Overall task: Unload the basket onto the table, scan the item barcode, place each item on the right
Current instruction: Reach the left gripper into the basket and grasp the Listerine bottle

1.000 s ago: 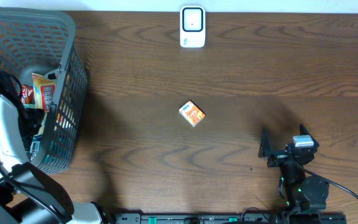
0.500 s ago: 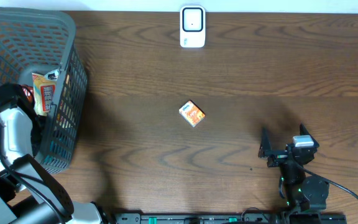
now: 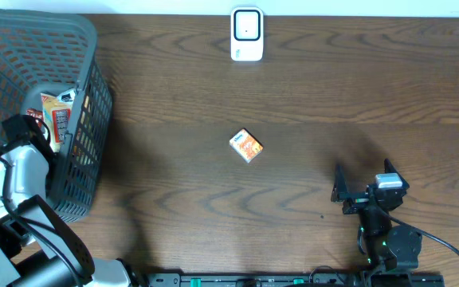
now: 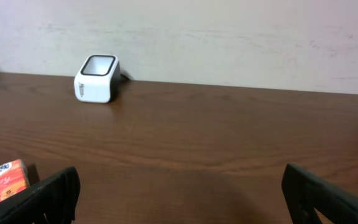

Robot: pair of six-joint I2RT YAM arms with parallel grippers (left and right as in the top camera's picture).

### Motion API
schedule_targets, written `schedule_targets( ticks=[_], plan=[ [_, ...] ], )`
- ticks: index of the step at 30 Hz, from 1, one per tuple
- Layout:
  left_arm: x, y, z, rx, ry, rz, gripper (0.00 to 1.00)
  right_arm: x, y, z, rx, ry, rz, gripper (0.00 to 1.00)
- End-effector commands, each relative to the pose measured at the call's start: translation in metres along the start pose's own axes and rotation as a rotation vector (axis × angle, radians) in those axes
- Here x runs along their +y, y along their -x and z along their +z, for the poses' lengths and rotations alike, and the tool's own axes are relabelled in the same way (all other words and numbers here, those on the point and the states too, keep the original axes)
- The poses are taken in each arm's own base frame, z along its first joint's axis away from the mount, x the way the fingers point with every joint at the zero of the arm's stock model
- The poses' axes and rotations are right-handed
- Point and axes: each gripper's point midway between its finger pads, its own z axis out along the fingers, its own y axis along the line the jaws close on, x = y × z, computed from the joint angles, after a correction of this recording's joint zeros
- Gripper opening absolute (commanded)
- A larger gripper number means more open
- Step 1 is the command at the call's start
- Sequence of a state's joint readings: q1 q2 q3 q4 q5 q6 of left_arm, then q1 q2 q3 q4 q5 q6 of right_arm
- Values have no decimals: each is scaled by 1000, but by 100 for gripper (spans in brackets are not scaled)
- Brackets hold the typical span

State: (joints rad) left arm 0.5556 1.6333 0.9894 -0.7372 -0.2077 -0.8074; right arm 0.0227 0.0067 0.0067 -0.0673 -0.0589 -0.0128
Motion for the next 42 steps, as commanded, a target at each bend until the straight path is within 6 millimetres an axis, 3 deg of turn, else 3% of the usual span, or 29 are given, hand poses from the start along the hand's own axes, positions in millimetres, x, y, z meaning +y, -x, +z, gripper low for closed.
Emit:
schedule_targets(
  ticks=[1, 10, 14, 19, 26, 34, 42],
  plan=[
    [8, -10, 13, 22, 28, 14, 98, 0, -2, 0, 5, -2, -14, 99],
    [7, -18, 25, 33, 2, 10, 97, 0, -2, 0, 5, -2, -14, 99],
    [5, -21, 25, 47, -11, 9, 70, 0, -2, 0, 5, -2, -14, 99],
    [5, -21, 25, 47, -10, 11, 44, 0, -2, 0, 5, -2, -14, 99],
    [4, -19, 20, 45, -14, 9, 41, 0, -2, 0, 5, -2, -14, 99],
    [-7, 1, -20, 7, -84, -9, 40, 0, -2, 0, 5, -2, -14, 99],
    [-28, 0, -81, 12, -350, -46, 40, 0, -2, 0, 5, -2, -14, 99]
  ],
)
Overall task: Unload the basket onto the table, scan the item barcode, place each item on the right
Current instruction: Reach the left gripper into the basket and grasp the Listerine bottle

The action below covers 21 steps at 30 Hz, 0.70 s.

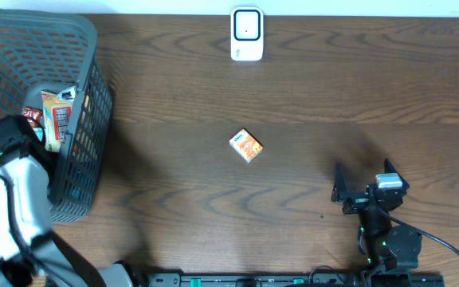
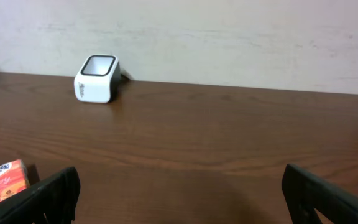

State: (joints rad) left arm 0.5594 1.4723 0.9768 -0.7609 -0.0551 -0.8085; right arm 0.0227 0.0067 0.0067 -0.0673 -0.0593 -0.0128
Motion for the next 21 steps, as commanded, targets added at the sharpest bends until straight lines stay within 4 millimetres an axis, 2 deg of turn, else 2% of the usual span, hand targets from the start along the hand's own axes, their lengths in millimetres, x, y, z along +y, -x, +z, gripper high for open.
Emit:
schedule_targets(
  ticks=[1, 6, 12, 17, 21],
  plan=[
    [-26, 6, -45, -27, -191, -12, 40, -1, -2, 0, 5, -3, -14, 99],
    [-36, 2, -84, -53, -343, -7, 40, -1, -2, 0, 5, -3, -14, 99],
    [-37, 3, -124, -124, -466, -8, 40, -1, -2, 0, 5, -3, -14, 99],
    [-34, 3, -145, -170, -526, -24, 41, -1, -2, 0, 5, -3, -14, 99],
    [-41, 1, -162, -179, -609, -10, 40, -1, -2, 0, 5, -3, -14, 99]
  ],
)
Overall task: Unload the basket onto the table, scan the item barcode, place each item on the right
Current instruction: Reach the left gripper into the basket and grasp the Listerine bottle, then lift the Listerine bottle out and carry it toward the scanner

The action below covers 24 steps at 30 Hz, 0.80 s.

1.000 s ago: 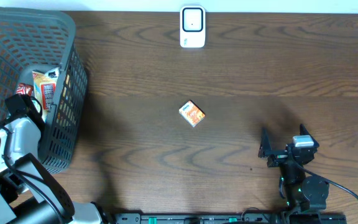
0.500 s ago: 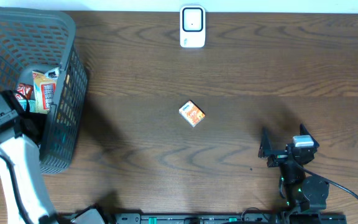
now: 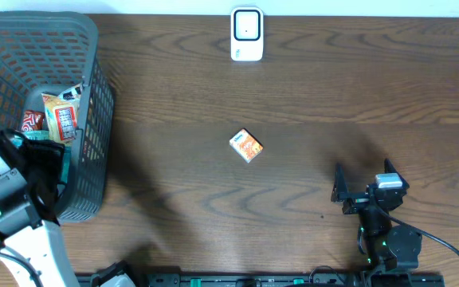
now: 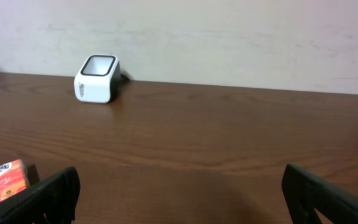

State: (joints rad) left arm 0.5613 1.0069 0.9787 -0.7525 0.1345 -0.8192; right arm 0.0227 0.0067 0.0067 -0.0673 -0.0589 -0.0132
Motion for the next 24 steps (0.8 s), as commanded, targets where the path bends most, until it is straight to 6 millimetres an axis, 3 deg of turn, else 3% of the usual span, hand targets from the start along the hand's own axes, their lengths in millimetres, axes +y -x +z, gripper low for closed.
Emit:
schedule_targets(
  ticks=[1, 10, 20, 24],
  plan=[
    [-31, 5, -24, -15, -144, 6, 40, 0, -2, 0, 5, -2, -14, 99],
    [-72, 2, -36, 27, -350, 40, 40, 0, -2, 0, 5, -2, -14, 99],
    [-86, 10, -40, 8, -411, 14, 41, 0, -2, 0, 5, -2, -14, 99],
    [-109, 4, -52, 59, -535, 18, 41, 0, -2, 0, 5, -2, -14, 99]
  ],
)
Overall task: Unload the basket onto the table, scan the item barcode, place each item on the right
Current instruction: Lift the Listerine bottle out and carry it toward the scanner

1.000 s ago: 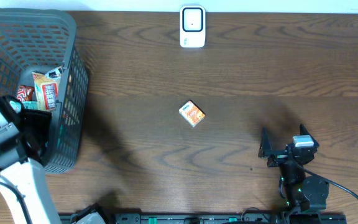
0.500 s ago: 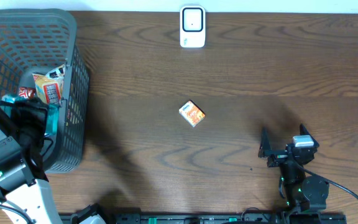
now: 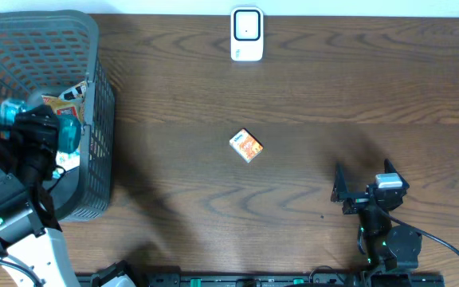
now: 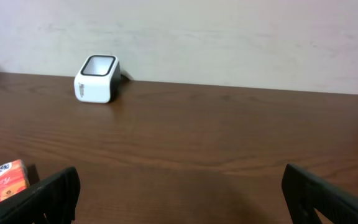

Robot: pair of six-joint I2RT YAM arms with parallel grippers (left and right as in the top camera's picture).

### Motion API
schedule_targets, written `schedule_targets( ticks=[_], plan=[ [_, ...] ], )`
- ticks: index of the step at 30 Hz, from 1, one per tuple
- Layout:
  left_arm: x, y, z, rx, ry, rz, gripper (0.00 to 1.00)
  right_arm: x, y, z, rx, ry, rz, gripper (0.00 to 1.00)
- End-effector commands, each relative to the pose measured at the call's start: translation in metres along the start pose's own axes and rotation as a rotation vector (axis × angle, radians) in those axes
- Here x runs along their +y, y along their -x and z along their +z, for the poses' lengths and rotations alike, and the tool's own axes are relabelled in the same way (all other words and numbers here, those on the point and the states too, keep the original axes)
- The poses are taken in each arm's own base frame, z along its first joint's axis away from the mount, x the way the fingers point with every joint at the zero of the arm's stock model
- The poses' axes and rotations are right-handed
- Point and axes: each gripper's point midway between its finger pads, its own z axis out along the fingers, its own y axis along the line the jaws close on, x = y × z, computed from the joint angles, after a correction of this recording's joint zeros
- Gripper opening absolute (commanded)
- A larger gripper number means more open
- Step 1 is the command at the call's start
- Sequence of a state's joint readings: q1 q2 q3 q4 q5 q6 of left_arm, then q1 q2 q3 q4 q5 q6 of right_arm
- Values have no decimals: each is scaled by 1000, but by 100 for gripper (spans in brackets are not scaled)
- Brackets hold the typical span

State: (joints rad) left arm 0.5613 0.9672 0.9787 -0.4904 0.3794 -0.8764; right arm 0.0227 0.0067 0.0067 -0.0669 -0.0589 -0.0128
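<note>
Over the right side of the grey basket, my left gripper is shut on a teal item whose clear end sticks out to the left. The white scanner stands at the table's far edge, also in the right wrist view as scanner. A small orange box lies mid-table, and shows as box at that view's lower left. My right gripper rests near the front right, open and holding nothing, gripper.
The basket holds several snack packets beneath the left arm. A pale wall rises behind the scanner. The brown table stretches between scanner, box and right gripper.
The left gripper has come up and toward the back of the basket, and the teal item in it now shows fully above the rim. The right arm, box and scanner are unchanged.
The left arm was reaching down into the basket among the packets. Then it sat further left in the basket. Then it stood at the basket's front with something teal at its fingers, and now it holds the teal item above the basket. The right gripper stayed open and still.
</note>
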Motion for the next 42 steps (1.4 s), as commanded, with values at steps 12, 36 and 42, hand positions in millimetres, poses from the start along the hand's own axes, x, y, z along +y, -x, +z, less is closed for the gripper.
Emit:
schedule_targets(
  ticks=[12, 36, 42],
  plan=[
    [-117, -66, -30, 296, -464, 84, 41, 0, -2, 0, 6, -2, -14, 99],
    [-24, -291, 57, 593, 36, 660, 41, 0, -2, 0, 6, -2, -14, 99],
    [15, -341, 95, 675, 133, 720, 41, 0, -2, 0, 6, -2, -14, 99]
  ],
)
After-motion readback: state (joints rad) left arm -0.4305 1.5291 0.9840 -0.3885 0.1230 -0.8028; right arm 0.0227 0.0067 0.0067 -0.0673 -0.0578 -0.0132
